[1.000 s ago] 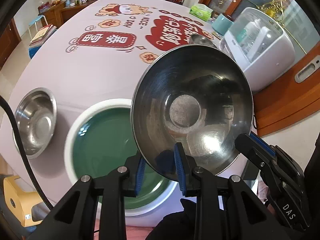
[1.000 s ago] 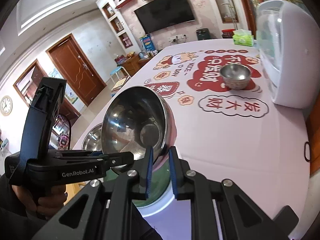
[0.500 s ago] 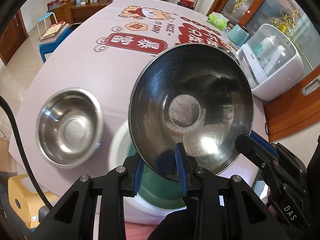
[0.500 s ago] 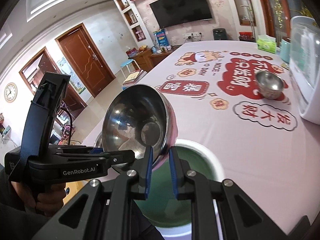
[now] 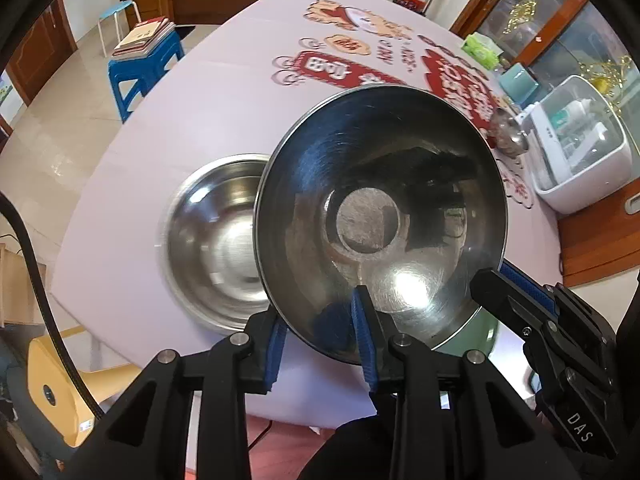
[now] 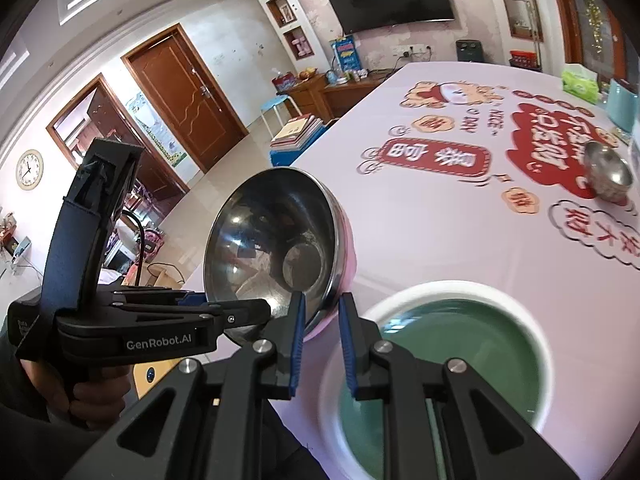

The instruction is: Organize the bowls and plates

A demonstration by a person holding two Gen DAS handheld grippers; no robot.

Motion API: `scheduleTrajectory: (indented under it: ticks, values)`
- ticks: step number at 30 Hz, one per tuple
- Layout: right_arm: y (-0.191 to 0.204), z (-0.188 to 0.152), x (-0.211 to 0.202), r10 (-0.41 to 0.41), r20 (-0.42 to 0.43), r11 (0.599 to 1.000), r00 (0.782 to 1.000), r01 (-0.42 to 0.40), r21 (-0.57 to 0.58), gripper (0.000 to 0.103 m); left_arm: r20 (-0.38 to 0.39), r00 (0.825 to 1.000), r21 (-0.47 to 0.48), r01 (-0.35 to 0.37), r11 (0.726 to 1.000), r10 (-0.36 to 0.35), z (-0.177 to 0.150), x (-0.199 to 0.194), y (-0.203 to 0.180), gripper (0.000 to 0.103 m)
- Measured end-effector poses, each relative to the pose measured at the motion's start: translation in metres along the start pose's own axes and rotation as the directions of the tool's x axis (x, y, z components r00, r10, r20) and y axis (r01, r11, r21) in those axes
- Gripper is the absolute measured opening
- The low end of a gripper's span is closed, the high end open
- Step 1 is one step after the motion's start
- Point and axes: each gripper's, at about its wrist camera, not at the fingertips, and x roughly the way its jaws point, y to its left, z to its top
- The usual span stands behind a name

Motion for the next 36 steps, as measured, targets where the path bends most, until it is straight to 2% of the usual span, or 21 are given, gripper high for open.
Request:
scheduleTrajectory:
  ticks: [8,15,21,23,28,32,36]
  values:
    - [0.031,0.002,0.044,0.013,-0.030,0.999,0.999,-0.011,0.046,0.017,-0.057,0.997,0.040,-0.044,0.998,0.046,0.009,0.006,0.048,0.033]
    - [0.042,-0.006,0.073,-0.026,-0.047,0.991,0.999,0.031,0.129,0.018,-0.137,0.988,0.138,-0.051,0.989,0.071,0.023,0.027,0.072,0.034]
    - [0.047,-0.015,0.087,-0.059,-0.075,0.981,0.995,0.071,0.182,0.019,-0.179,0.981,0.213,-0.033,0.976,0.072,0.036,0.043,0.080,0.039]
    - [0.050,-0.016,0.088,-0.049,-0.070,0.980,0.996,0.062,0.188,0.019,-0.192,0.981,0.235,0.008,0.972,0.039,0.037,0.045,0.078,0.040]
    - [0.056,-0.013,0.088,-0.075,-0.064,0.980,0.995,0.086,0.181,0.019,-0.172,0.984,0.345,0.006,0.939,0.056,0.039,0.041,0.059,0.042]
    - [0.054,-0.012,0.085,-0.100,-0.056,0.974,0.993,0.109,0.196,0.019,-0.177,0.982,0.342,0.004,0.940,0.060,0.043,0.042,0.056,0.044]
    - [0.052,-0.011,0.081,-0.121,-0.056,0.970,0.991,0.131,0.205,0.019,-0.145,0.987,0.336,-0.017,0.942,0.069,0.050,0.038,0.055,0.054]
